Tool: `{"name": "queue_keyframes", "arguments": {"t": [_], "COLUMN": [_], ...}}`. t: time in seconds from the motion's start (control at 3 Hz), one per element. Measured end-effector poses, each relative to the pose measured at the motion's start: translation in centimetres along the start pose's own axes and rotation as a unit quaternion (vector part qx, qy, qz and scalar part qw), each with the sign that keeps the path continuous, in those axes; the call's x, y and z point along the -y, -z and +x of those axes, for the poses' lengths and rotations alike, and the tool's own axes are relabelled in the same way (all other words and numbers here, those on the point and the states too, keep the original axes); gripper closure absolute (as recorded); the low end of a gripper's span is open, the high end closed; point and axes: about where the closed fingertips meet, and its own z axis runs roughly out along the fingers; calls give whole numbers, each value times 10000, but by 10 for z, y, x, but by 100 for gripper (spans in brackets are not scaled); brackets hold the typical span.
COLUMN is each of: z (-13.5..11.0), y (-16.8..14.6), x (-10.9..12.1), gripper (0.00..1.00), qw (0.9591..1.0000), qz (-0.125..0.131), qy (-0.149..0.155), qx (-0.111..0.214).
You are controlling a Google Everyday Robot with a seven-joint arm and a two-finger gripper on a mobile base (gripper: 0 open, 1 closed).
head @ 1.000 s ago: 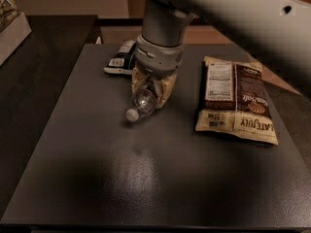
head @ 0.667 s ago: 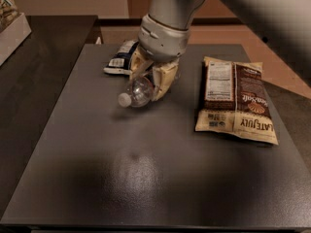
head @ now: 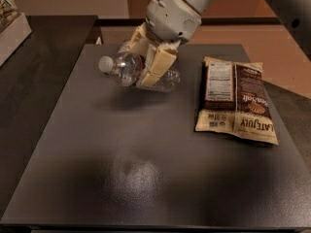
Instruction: Place water bottle upright
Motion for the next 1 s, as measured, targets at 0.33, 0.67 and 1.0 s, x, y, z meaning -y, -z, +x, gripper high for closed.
{"name": "queue_keyframes", "arguments": {"t": [0.33, 0.67, 1.0], "z": [-20, -36, -49], "y": [5, 9, 18], "x": [-1, -3, -1], "gripper": [100, 100, 100], "qw": [9931, 9767, 9543], "qz": [198, 333, 470], "qy": [-714, -1209, -1468], "qx": [912, 1742, 2561]}}
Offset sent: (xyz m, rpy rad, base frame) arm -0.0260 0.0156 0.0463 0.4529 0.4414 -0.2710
